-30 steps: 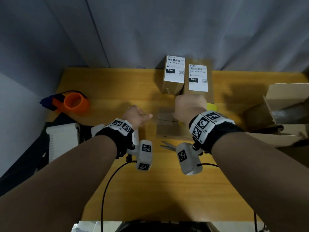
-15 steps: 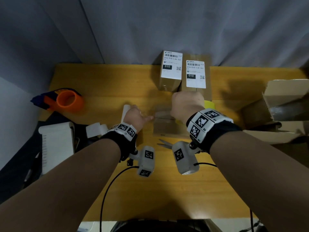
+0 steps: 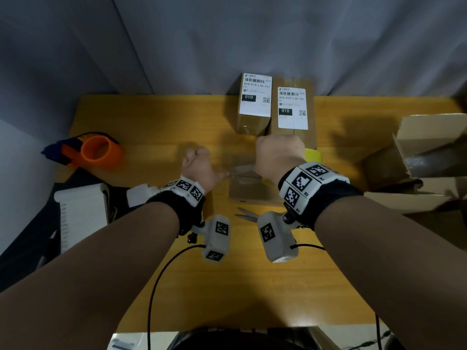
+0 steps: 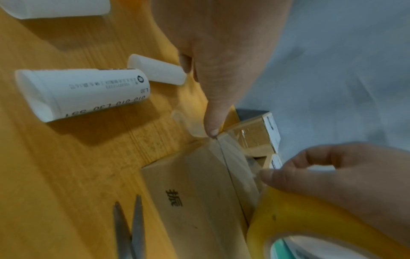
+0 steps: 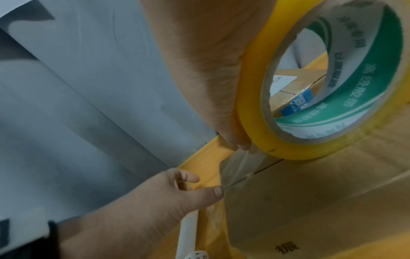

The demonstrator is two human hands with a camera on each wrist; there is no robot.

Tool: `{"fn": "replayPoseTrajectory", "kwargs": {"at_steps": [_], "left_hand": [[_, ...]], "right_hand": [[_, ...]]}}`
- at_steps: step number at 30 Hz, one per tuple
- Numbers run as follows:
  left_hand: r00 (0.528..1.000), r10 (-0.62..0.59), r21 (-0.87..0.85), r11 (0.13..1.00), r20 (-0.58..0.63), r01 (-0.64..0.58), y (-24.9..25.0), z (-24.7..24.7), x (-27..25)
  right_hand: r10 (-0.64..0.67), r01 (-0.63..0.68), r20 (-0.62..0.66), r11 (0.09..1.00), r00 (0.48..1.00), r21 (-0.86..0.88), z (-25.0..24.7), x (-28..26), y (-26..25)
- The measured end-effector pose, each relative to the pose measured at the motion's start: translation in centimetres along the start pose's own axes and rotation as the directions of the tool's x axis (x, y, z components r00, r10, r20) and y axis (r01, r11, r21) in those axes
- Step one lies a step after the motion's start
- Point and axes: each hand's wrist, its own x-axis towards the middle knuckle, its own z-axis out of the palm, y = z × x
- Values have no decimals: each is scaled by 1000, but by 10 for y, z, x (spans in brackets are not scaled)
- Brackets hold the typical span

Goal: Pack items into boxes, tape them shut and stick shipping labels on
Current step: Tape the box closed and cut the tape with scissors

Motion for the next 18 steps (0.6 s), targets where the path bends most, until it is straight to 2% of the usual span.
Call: {"fn": "replayPoseTrajectory", "kwargs": {"at_steps": [2,3,4,6,8,11,13,15,18], "left_hand": [[990,125,-132,984,58,-117,8,2,-2],[985,142,-224,967,99,-117,11,5,-2],[982,124,-332,941,140,-71,13,6,-3],[974,28,-528,844,224,97,15,7,-2],[961,0,-547,822,276,157,16,9,0],[942,18,-419,899,336,132,24,11,-3],[923,9,-387,910,385,152,30,17,-5],[910,-7,-429,881,415,203,32,24,-7],[916,-62,-550,783,397,291,28,27,-8]], "right_hand": [[-4,4,-5,1000,1000,8,0,-1,1],[-7,7,-5,1000,1000,13,0,-1,1],[-8,9,-4,1000,1000,19,0,-2,2],[-10,10,-5,999,1000,33,0,-2,3],[-19,20,-23,998,1000,52,1,-3,5],[-46,52,-67,995,997,90,2,-6,9],[-57,69,-95,990,994,125,2,-6,12],[-72,88,-111,985,991,151,2,-7,14],[-127,140,-91,978,988,157,0,-10,21]]}}
